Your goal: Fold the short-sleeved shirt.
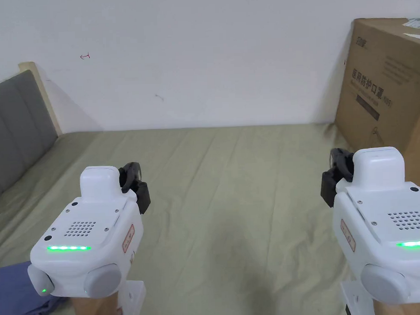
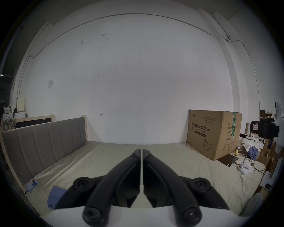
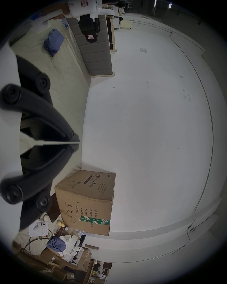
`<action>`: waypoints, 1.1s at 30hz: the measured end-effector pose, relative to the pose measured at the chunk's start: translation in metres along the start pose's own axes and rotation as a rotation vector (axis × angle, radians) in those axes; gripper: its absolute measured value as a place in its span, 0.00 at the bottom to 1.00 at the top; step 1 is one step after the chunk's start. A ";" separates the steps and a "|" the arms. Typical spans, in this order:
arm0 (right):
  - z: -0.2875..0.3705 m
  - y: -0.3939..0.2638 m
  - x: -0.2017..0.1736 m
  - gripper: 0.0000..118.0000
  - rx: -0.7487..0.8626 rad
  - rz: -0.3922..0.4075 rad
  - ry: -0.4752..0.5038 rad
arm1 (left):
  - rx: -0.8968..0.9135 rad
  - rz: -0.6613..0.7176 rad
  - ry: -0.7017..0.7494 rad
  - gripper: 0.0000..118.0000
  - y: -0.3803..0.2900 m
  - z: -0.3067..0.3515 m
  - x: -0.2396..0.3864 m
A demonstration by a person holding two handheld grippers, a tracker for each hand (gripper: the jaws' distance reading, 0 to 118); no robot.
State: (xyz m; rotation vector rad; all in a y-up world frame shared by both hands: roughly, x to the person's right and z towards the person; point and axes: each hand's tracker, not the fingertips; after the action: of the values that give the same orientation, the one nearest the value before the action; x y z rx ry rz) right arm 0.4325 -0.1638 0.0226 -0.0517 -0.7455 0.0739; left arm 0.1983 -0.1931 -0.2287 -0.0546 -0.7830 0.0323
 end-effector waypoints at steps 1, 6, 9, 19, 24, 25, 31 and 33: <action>0.000 -0.001 0.000 0.16 -0.001 0.000 0.000 | 0.003 -0.003 0.005 0.10 0.000 0.000 0.000; -0.002 -0.004 -0.001 0.89 -0.025 -0.012 0.005 | -0.012 -0.012 0.012 0.96 -0.002 -0.004 0.003; -0.001 -0.006 0.000 1.00 -0.001 -0.035 -0.011 | -0.003 -0.045 -0.014 0.96 -0.003 -0.003 0.007; 0.000 -0.004 0.002 1.00 -0.015 -0.034 -0.006 | 0.022 -0.049 0.008 0.96 -0.003 0.001 0.012; 0.001 -0.004 0.002 1.00 -0.012 -0.035 -0.007 | 0.028 -0.052 0.018 0.96 -0.003 0.003 0.010; 0.001 -0.004 0.002 1.00 -0.012 -0.037 -0.007 | 0.030 -0.054 0.017 0.96 -0.003 0.003 0.009; 0.001 -0.003 0.000 1.00 -0.008 -0.031 -0.002 | 0.030 -0.064 0.019 0.96 -0.001 0.005 0.009; 0.001 -0.002 0.000 1.00 -0.006 -0.033 0.000 | 0.028 -0.068 0.017 0.96 -0.001 0.004 0.009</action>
State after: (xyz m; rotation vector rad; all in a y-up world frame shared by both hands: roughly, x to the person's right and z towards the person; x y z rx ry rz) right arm 0.4319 -0.1661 0.0239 -0.0454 -0.7463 0.0404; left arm 0.2015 -0.1935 -0.2192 -0.0018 -0.7664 -0.0213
